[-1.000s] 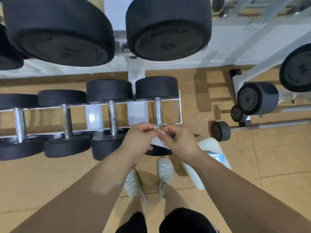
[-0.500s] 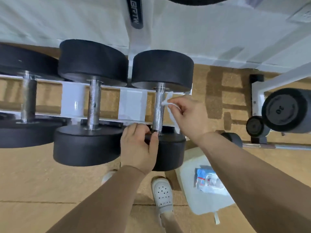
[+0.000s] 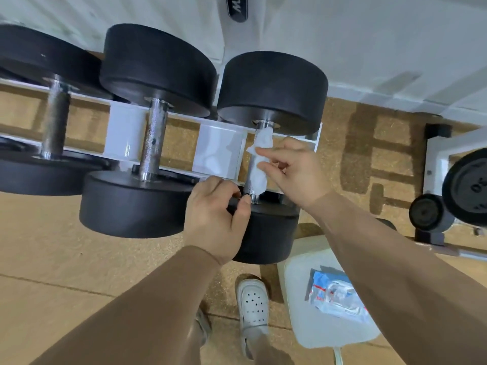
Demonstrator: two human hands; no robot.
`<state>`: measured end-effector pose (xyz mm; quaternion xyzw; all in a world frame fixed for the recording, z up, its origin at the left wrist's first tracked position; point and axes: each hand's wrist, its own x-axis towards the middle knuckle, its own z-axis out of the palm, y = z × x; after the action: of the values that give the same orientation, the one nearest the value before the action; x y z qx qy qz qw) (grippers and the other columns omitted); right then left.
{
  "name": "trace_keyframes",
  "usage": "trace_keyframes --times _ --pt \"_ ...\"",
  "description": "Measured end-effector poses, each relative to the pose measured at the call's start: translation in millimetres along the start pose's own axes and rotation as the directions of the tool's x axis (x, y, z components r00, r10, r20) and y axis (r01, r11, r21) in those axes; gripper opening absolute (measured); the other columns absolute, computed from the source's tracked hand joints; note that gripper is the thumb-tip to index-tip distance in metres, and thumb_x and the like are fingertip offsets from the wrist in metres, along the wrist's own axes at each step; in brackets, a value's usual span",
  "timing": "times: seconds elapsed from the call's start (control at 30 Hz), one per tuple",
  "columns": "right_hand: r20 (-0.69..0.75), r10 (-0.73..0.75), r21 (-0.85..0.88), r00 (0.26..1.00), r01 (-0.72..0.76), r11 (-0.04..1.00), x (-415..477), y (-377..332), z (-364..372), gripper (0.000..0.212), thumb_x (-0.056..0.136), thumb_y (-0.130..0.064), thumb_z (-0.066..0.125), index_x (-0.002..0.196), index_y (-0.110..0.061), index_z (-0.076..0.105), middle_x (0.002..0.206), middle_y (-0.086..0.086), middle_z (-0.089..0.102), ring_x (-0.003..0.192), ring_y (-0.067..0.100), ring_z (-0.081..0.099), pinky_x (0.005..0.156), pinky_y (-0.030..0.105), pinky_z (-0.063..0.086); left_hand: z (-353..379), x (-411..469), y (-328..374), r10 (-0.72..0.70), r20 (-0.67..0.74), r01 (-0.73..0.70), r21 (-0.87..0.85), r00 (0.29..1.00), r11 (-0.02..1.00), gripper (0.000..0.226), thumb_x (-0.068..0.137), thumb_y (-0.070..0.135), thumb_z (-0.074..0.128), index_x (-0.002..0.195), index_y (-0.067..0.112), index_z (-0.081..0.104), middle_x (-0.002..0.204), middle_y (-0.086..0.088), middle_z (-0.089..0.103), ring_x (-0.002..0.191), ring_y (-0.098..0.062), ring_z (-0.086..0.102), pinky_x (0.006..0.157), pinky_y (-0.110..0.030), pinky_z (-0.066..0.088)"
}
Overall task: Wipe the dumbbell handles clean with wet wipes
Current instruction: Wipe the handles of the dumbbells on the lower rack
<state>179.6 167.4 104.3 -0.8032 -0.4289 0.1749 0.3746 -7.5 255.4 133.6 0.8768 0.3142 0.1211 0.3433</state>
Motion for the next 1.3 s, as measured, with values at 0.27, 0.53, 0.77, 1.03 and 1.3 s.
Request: trace_keyframes --times 0.27,0.53,0.77,1.03,1.3 --pt "0.116 -0.2 -0.123 0.973 0.214 0.969 -11.4 -1.5 2.2 0.02 0.091 -0.03 0.069 0.105 -0.019 0.08 0.086 -0.004 0.07 0.077 0.016 0.064 0.069 0.032 0.054 -2.7 1.0 3.8 -0.029 0.016 0.029 -0.002 0.999 1.0 0.03 0.093 0.036 0.049 0.085 0.012 0.065 0.081 0.0 0.056 0.082 -0.024 0.05 0.079 -0.043 0.044" --pt "-0.141 -0.067 -0.117 0.988 0.051 0.992 29.5 -2.9 8.2 0.02 0.094 -0.025 0.066 0.109 -0.019 0.078 0.085 -0.005 0.071 0.078 0.012 0.065 0.072 0.033 0.055 -1.4 0.7 2.0 -0.034 0.029 0.033 0.026 0.999 0.999 0.03 0.093 0.036 0.048 0.085 0.013 0.065 0.081 0.001 0.055 0.083 -0.023 0.049 0.081 -0.039 0.043" --pt "0.162 -0.195 -0.051 0.967 0.205 0.977 4.6 1.0 1.9 0.024 0.095 -0.033 0.064 0.113 -0.024 0.076 0.086 -0.007 0.072 0.078 0.011 0.066 0.07 0.031 0.055 -0.4 1.3 0.5 0.011 -0.008 -0.011 0.014 1.0 1.0 0.027 0.093 0.032 0.052 0.083 0.01 0.065 0.08 -0.001 0.056 0.079 -0.024 0.05 0.078 -0.04 0.042" --pt "0.003 -0.115 -0.051 0.993 0.115 0.992 13.0 1.1 3.0 0.023 0.095 -0.028 0.068 0.116 -0.023 0.075 0.081 -0.011 0.07 0.073 0.006 0.062 0.072 0.031 0.055 -1.4 1.1 0.9 -0.037 0.03 0.037 0.007 0.999 0.999 0.027 0.092 0.036 0.051 0.085 0.014 0.065 0.081 0.001 0.054 0.082 -0.022 0.049 0.079 -0.038 0.042" --pt "-0.008 -0.135 -0.182 0.991 0.131 0.974 28.6 4.9 -2.0 0.025 0.098 -0.038 0.06 0.118 -0.029 0.073 0.088 -0.005 0.075 0.077 0.014 0.069 0.069 0.033 0.058 -2.9 1.0 2.0 -0.063 0.053 0.063 0.005 0.997 0.998 0.028 0.092 0.039 0.049 0.086 0.016 0.064 0.083 0.002 0.054 0.084 -0.02 0.047 0.08 -0.036 0.041"
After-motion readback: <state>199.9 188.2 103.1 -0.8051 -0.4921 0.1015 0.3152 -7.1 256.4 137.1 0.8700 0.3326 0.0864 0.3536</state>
